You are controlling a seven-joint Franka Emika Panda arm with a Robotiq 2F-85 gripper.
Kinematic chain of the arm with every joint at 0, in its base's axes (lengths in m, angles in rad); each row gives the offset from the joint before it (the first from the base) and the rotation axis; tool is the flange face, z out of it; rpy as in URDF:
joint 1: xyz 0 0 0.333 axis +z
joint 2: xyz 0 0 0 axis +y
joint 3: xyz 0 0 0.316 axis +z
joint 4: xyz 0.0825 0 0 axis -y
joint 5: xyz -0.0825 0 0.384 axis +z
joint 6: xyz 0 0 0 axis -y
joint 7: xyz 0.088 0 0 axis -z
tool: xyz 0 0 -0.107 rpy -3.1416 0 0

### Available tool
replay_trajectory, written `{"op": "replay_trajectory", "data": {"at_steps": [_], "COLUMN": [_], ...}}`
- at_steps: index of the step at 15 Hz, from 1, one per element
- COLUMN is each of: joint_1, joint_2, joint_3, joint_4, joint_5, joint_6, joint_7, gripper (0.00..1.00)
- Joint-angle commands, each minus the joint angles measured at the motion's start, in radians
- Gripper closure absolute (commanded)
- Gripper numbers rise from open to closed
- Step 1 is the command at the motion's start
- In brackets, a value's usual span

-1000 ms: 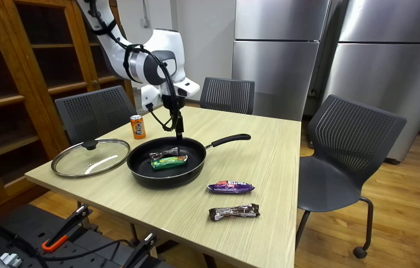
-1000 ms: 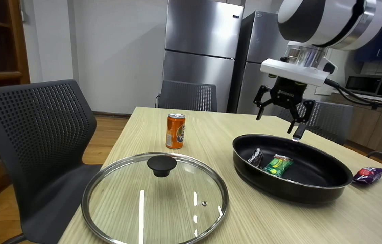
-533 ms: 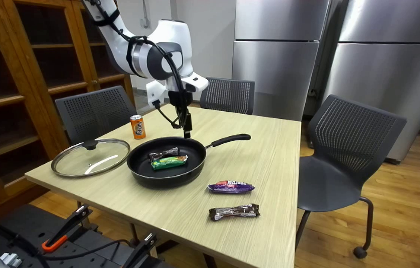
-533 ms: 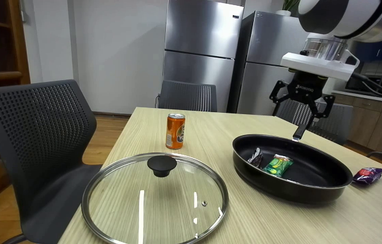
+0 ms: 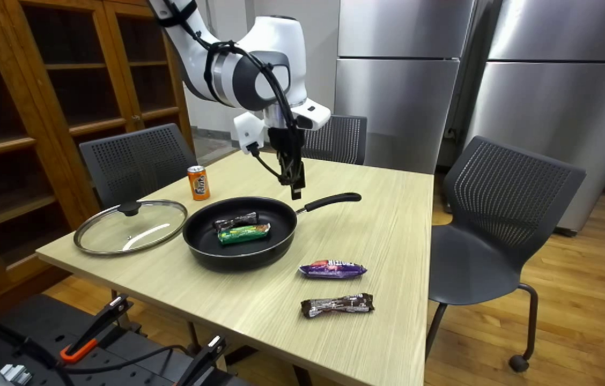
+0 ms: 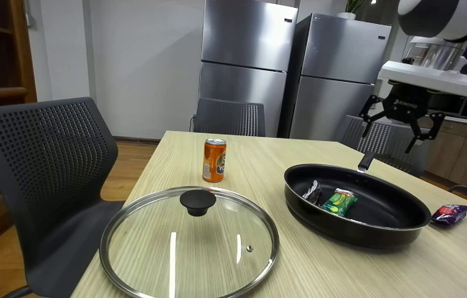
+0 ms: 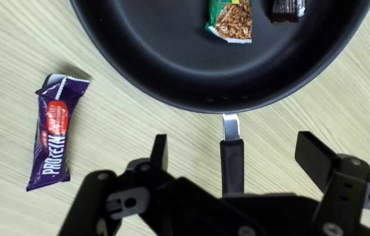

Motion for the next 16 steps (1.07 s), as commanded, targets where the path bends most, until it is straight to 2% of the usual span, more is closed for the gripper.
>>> {"op": "replay_trajectory", "data": {"at_steps": [1, 16], "joint_1": [-0.046, -0.153], "joint_2": [-0.046, -0.022], "joint_3": [0.002, -0.018], "joint_4": [-0.035, -0.103], "joint_5": [0.032, 0.12], "joint_6": [-0.013, -0.006], "joint_7": [-0.065, -0.138], "gripper": [0.0, 0.0]}}
